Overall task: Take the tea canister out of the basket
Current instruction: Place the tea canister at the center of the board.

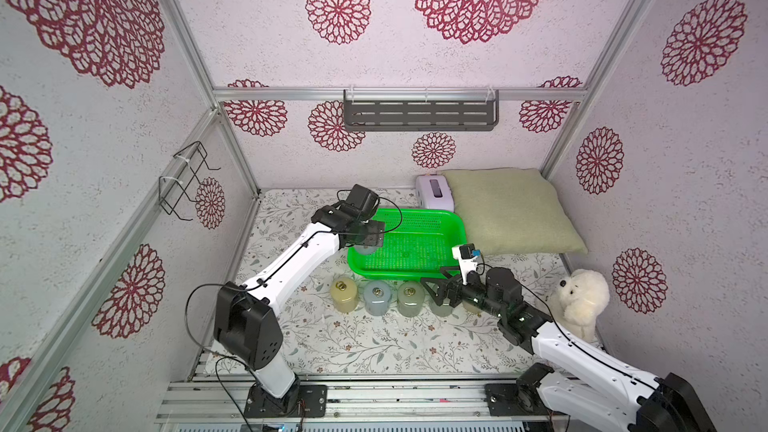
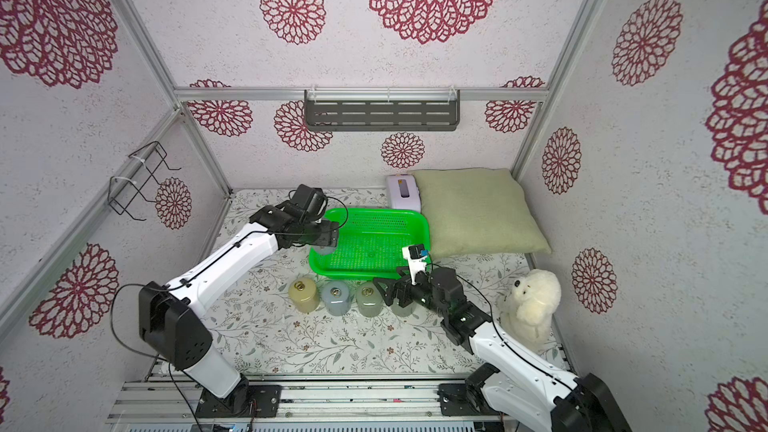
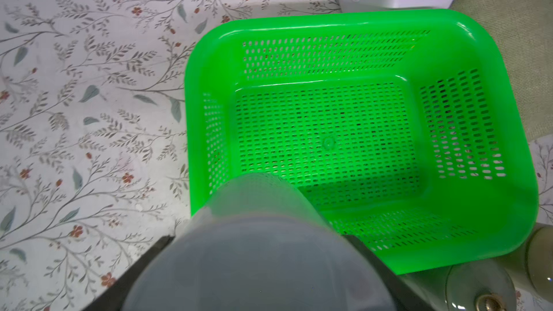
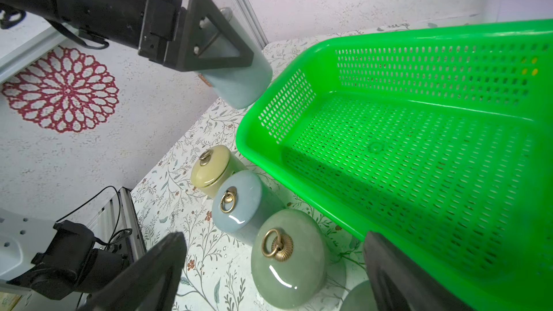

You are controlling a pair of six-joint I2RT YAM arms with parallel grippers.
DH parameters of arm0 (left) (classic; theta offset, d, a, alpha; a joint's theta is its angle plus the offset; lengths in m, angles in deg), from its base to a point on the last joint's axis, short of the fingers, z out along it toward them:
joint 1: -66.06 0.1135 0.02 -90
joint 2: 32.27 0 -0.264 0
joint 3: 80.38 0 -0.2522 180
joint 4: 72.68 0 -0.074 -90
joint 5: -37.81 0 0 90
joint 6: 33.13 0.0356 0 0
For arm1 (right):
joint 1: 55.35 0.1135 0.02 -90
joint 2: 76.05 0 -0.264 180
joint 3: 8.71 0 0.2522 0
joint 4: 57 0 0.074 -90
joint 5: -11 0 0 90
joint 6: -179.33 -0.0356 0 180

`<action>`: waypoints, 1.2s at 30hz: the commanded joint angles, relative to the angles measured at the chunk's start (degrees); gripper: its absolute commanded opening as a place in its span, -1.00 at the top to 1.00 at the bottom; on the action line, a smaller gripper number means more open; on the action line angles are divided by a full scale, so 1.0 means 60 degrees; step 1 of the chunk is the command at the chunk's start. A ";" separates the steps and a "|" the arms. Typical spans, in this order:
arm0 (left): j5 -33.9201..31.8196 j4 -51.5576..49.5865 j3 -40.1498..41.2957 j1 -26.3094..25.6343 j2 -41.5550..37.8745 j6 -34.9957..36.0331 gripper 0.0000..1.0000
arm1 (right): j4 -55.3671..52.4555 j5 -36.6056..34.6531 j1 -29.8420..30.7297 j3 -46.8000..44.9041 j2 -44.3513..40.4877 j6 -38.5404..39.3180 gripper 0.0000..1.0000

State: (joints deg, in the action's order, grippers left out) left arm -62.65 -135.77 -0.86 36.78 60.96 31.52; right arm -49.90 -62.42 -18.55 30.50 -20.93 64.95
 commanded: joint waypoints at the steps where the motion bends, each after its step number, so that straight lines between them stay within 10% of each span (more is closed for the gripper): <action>1: -0.0511 0.0365 0.0555 0.0347 -0.1101 -0.0469 -0.53 | 0.0504 -0.0098 0.0205 0.0240 -0.0070 0.0256 -0.98; 17: -0.0948 0.0028 0.4135 0.1989 -0.4349 -0.2073 -0.53 | 0.0653 -0.0382 0.1294 0.0561 0.0680 0.0547 -0.98; 36: -0.0940 0.1416 0.6092 0.2481 -0.3406 -0.3131 -0.56 | 0.0553 -0.0505 0.1397 0.0606 0.0716 0.0649 -0.98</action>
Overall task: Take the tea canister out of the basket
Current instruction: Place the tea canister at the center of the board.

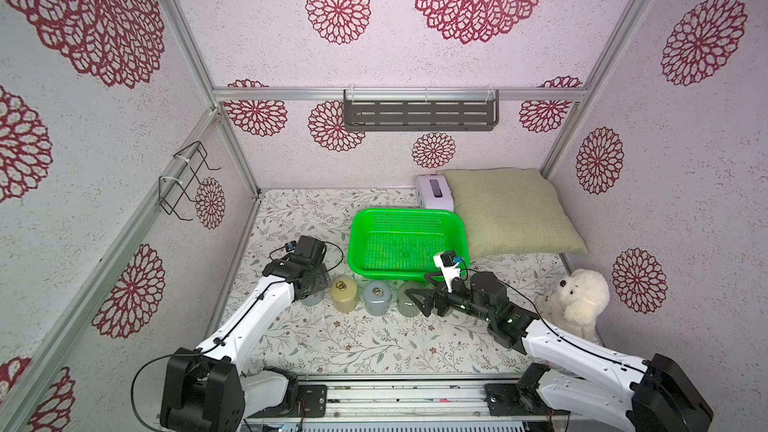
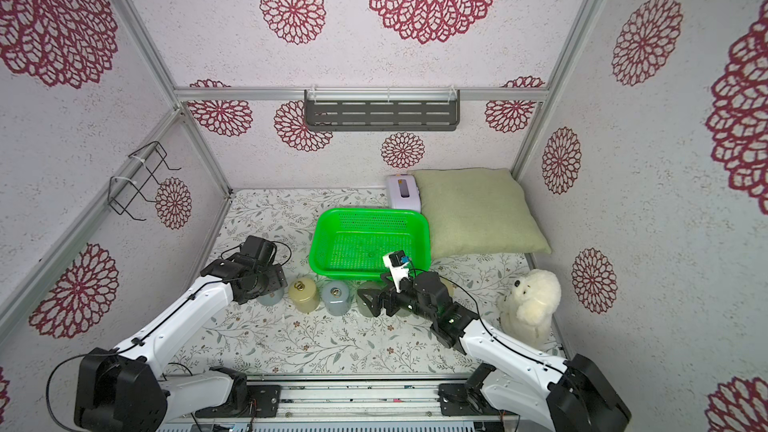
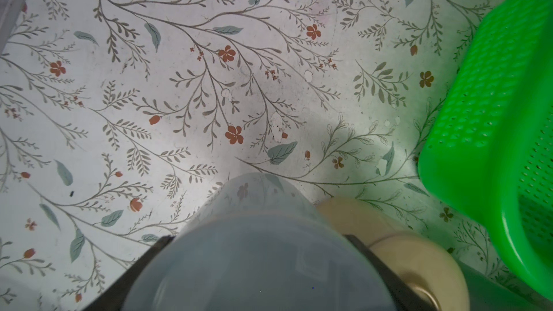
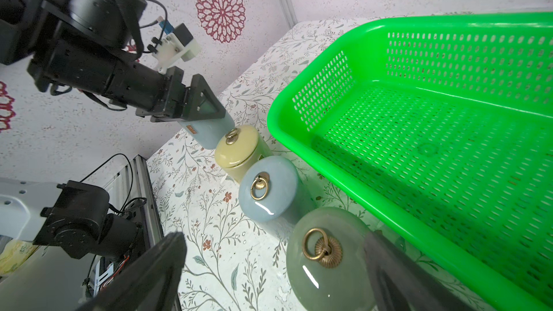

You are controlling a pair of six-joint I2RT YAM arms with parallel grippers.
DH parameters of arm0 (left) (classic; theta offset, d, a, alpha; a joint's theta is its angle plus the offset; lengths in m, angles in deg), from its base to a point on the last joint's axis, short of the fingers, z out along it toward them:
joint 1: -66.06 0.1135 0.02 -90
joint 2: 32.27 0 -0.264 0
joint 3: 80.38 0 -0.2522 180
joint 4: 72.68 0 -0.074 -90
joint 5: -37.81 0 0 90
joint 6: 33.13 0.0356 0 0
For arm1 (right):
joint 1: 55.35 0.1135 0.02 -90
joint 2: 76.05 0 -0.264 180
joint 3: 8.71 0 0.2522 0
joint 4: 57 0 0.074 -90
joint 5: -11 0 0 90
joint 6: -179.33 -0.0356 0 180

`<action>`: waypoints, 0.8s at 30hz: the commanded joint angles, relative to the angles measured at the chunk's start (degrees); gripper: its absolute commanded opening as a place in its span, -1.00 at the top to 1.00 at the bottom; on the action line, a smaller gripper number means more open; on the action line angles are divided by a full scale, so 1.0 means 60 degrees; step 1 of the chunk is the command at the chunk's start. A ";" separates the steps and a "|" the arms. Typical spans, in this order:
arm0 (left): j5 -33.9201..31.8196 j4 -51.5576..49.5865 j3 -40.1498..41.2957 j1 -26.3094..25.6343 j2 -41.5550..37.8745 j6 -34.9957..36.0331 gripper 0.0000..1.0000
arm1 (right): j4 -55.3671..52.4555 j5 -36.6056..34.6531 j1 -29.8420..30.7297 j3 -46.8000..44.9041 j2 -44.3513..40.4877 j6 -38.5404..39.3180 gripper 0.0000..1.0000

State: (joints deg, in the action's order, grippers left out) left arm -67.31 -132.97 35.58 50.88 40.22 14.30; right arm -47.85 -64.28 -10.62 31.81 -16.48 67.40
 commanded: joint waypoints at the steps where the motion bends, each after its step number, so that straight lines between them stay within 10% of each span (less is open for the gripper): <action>1: -0.0137 0.1060 0.0081 0.0142 0.0101 -0.0291 -0.56 | 0.0218 -0.0205 0.0074 0.0387 -0.0026 0.0242 -0.98; 24: 0.0354 0.2158 0.1100 0.0560 0.1175 -0.0472 -0.73 | 0.0173 -0.0402 0.0089 0.0403 0.0078 0.0294 -0.98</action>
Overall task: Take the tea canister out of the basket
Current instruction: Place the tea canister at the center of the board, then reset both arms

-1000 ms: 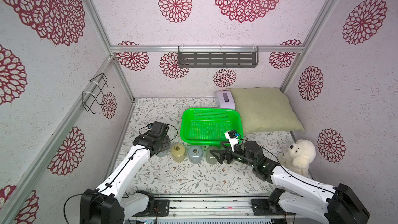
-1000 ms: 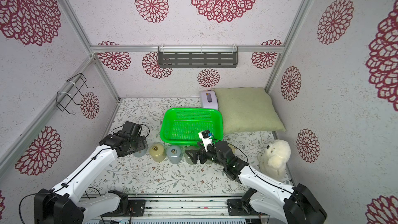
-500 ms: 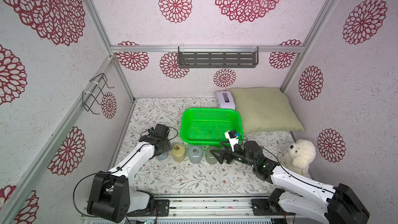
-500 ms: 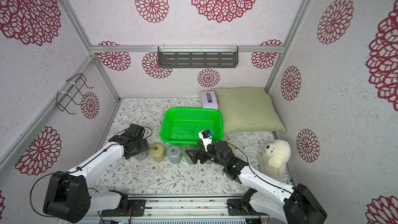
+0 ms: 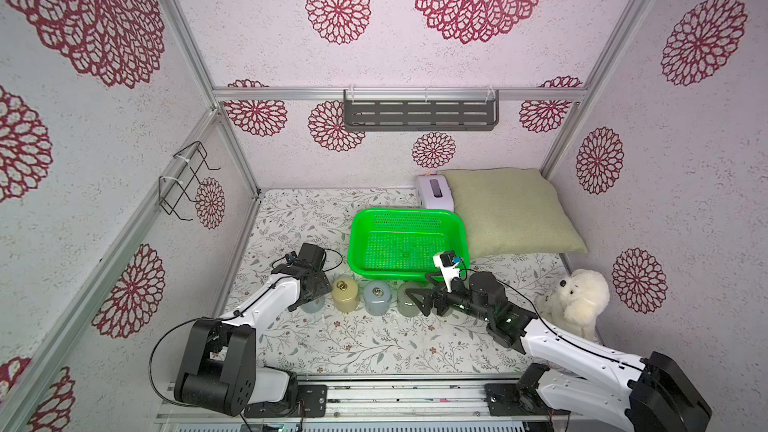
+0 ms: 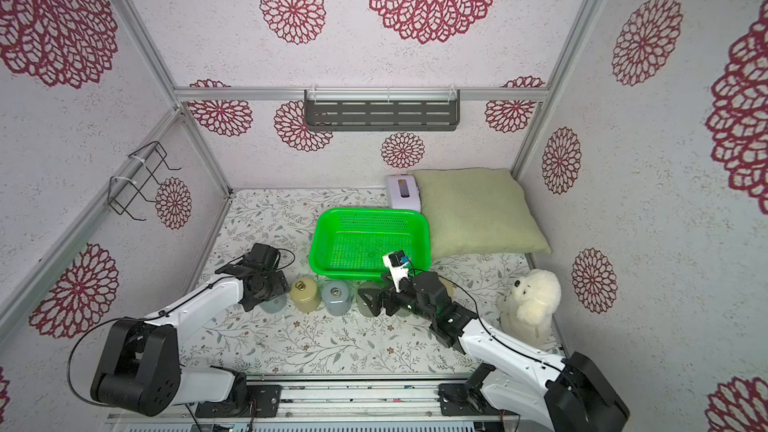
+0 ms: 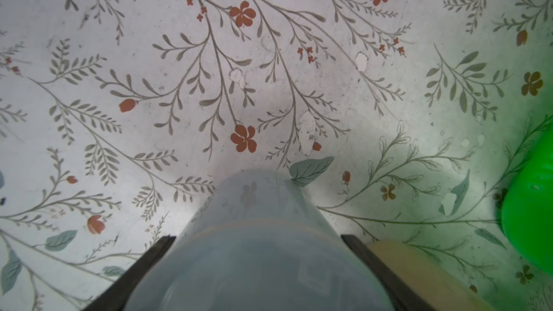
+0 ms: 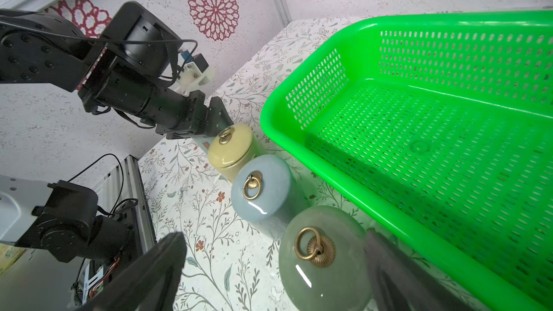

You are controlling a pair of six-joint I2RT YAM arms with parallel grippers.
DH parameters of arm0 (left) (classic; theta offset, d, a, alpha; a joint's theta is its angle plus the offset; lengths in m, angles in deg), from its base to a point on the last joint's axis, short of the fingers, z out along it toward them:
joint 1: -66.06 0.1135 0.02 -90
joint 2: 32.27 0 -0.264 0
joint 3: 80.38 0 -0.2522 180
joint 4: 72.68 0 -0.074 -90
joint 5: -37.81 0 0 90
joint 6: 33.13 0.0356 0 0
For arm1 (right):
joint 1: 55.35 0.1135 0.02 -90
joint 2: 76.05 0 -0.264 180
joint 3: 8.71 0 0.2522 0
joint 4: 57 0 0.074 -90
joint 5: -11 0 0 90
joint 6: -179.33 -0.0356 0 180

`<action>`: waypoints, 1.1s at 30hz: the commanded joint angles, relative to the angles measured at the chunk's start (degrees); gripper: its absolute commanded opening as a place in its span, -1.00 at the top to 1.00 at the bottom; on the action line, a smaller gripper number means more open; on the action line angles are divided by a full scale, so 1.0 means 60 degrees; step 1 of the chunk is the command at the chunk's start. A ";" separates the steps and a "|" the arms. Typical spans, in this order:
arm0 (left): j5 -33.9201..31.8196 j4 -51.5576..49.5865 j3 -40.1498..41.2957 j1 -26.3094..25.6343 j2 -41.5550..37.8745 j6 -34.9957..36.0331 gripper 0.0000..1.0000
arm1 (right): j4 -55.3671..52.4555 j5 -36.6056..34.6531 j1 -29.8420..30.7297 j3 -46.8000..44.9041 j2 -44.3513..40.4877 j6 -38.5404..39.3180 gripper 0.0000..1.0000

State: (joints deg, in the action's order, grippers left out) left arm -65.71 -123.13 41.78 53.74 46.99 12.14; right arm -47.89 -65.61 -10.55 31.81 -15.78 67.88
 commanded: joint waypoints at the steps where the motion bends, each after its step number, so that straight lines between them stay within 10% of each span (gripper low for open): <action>1: 0.0115 0.0519 0.0067 0.0074 0.0054 -0.0131 -0.79 | 0.0161 -0.0177 0.0078 0.0402 -0.0040 0.0219 -0.98; 16: 0.0227 -0.0598 -0.0600 0.0061 -0.1497 -0.0296 -0.95 | -0.0166 -0.1175 0.0067 0.0287 -0.0798 0.0481 -0.98; 33: 0.0369 0.1067 -0.2883 0.0046 -0.2526 0.0556 -0.95 | -0.2468 -0.7676 -0.1414 0.1805 -0.1645 0.0992 -0.98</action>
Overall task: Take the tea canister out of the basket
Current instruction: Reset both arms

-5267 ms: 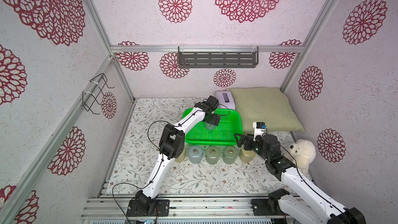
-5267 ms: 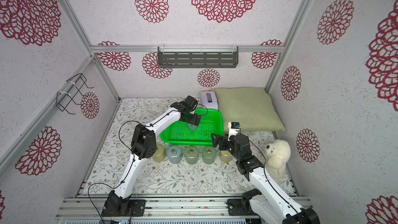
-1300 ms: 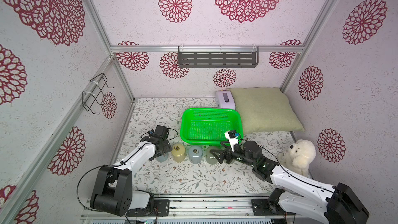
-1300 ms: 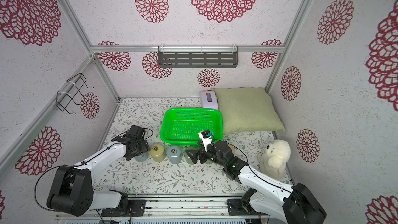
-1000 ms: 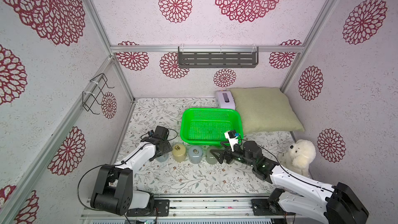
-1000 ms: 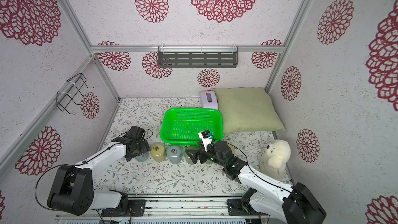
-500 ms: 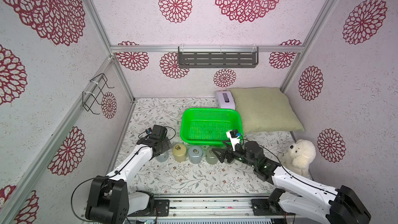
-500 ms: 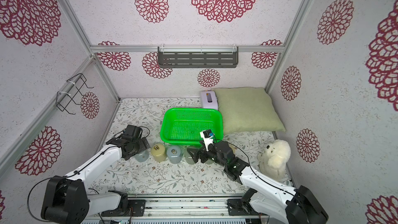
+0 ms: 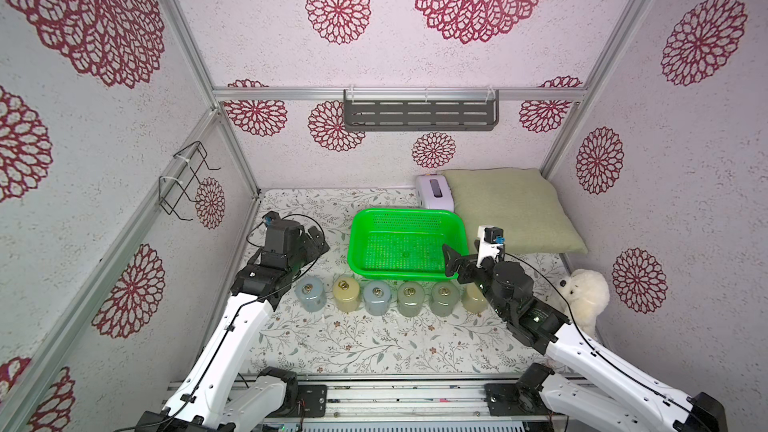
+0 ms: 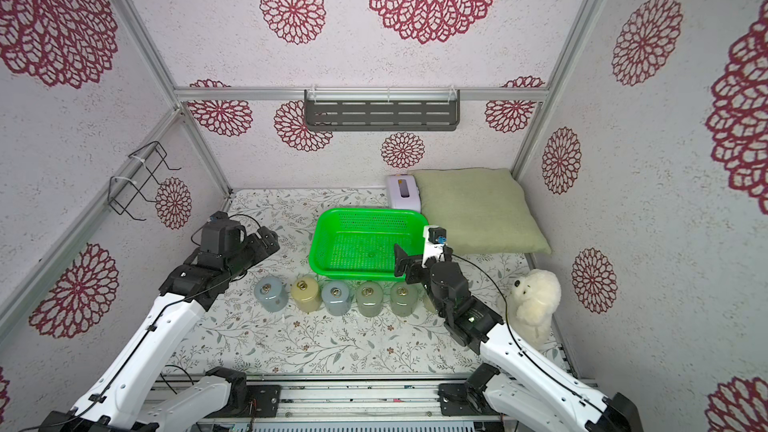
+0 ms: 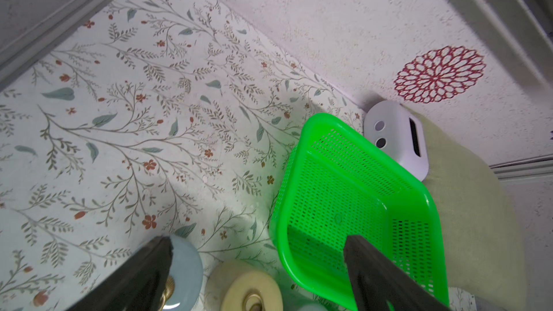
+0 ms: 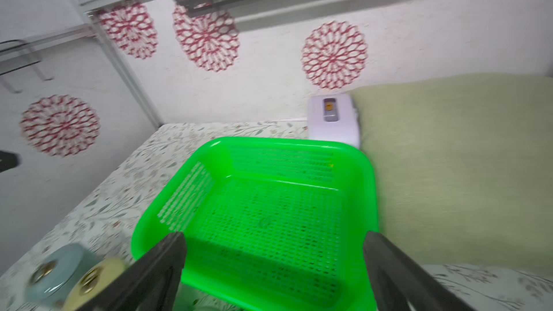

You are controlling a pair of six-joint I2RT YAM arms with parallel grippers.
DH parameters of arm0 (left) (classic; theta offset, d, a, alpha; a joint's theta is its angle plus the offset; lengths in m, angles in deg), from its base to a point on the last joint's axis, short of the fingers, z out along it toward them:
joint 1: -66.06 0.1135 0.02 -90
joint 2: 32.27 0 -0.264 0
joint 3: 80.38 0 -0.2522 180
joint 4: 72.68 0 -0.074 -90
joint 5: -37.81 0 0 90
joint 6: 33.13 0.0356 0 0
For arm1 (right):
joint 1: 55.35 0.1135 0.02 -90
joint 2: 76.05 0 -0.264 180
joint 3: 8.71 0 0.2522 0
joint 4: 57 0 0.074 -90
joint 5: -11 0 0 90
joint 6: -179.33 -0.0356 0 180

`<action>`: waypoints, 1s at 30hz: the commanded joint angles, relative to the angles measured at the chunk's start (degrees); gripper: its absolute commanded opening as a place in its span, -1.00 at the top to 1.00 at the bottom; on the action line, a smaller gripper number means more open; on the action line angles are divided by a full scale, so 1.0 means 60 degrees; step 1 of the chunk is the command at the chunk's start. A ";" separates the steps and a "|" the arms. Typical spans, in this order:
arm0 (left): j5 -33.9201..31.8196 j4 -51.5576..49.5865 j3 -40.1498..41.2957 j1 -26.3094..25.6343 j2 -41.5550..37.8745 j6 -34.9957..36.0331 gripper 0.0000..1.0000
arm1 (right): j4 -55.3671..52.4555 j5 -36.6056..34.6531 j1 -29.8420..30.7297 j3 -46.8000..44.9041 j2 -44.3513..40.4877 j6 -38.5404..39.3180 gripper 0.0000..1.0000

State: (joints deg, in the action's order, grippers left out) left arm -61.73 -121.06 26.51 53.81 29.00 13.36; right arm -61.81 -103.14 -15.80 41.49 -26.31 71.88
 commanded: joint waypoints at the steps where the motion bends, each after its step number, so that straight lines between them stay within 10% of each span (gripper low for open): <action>1: -0.0525 0.0651 -0.0612 0.0035 0.0774 0.0484 -0.95 | 0.0064 -0.1390 -0.0921 0.0134 0.0207 0.0442 -0.99; 10: -0.3541 0.1740 -0.0877 0.0467 0.2884 0.2456 -0.95 | 0.3003 -0.1909 -0.2889 -0.0927 0.1962 0.1961 -0.99; 25: -0.3227 0.6109 0.2180 0.2689 0.3733 0.3769 -0.95 | 1.0162 -0.0581 -0.5173 -0.3526 0.5922 0.2810 -0.98; 30: -0.2673 0.7836 0.2989 0.2844 0.3543 0.4599 -0.95 | 0.9900 0.0263 -0.5457 -0.3380 0.6034 0.2647 -0.98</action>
State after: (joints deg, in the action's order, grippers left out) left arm -79.70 -83.75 43.25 70.18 51.14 36.48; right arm -8.70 -105.30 -47.77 20.29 10.52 87.85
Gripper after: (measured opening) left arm 0.974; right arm 0.992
